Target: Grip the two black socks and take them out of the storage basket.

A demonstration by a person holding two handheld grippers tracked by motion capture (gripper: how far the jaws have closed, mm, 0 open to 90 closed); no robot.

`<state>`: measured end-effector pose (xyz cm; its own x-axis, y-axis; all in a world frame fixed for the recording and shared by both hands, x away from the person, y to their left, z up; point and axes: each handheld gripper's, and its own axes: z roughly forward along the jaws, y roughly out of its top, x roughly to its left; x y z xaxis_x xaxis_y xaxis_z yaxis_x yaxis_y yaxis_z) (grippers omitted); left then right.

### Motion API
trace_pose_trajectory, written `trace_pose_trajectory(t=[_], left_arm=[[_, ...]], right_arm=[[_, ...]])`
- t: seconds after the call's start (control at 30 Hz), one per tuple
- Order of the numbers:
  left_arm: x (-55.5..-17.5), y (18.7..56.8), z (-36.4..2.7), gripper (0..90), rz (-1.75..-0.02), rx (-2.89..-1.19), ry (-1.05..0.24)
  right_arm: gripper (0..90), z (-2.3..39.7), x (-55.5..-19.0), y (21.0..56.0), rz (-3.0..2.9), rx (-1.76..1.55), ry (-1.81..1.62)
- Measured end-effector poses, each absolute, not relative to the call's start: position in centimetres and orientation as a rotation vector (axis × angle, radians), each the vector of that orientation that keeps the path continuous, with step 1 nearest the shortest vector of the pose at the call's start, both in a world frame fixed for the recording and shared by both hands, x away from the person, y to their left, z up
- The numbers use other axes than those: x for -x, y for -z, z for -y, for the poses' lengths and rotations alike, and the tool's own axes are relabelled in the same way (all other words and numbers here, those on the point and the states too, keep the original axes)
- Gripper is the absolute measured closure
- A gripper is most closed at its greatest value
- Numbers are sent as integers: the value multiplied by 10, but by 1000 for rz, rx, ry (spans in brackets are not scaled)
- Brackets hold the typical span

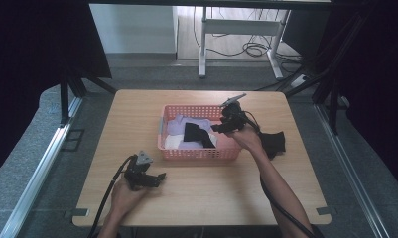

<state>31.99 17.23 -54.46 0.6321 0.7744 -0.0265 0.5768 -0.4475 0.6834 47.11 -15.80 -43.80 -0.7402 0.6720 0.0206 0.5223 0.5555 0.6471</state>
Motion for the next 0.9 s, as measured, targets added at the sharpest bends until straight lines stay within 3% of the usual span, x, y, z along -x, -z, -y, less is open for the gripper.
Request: trace_pose_trajectory(t=[0.67,0.7,0.73,0.77,0.8,0.87,0.9], left_arm=[[-320,545,-172,128,-1050,-2186,-382],[-320,545,-172,128,-1050,-2186,-383],[-320,545,-172,128,-1050,-2186,-382],[-320,545,-172,128,-1050,-2186,-382],[-320,545,-172,128,-1049,-2187,-383],[-320,545,-172,128,-1050,-2186,-383],[-320,545,-172,128,-1050,-2186,-383]], right_arm=[[480,94,-493,481,-2747,-937,-805],[497,93,-494,483,-2757,-940,-796],[578,89,-494,487,-2783,-946,-769],[578,89,-494,487,-2783,-946,-769],[701,87,-493,489,-2787,-903,-707],[748,86,-492,489,-2790,-886,-695],[844,86,-491,487,-2792,-885,-718]])
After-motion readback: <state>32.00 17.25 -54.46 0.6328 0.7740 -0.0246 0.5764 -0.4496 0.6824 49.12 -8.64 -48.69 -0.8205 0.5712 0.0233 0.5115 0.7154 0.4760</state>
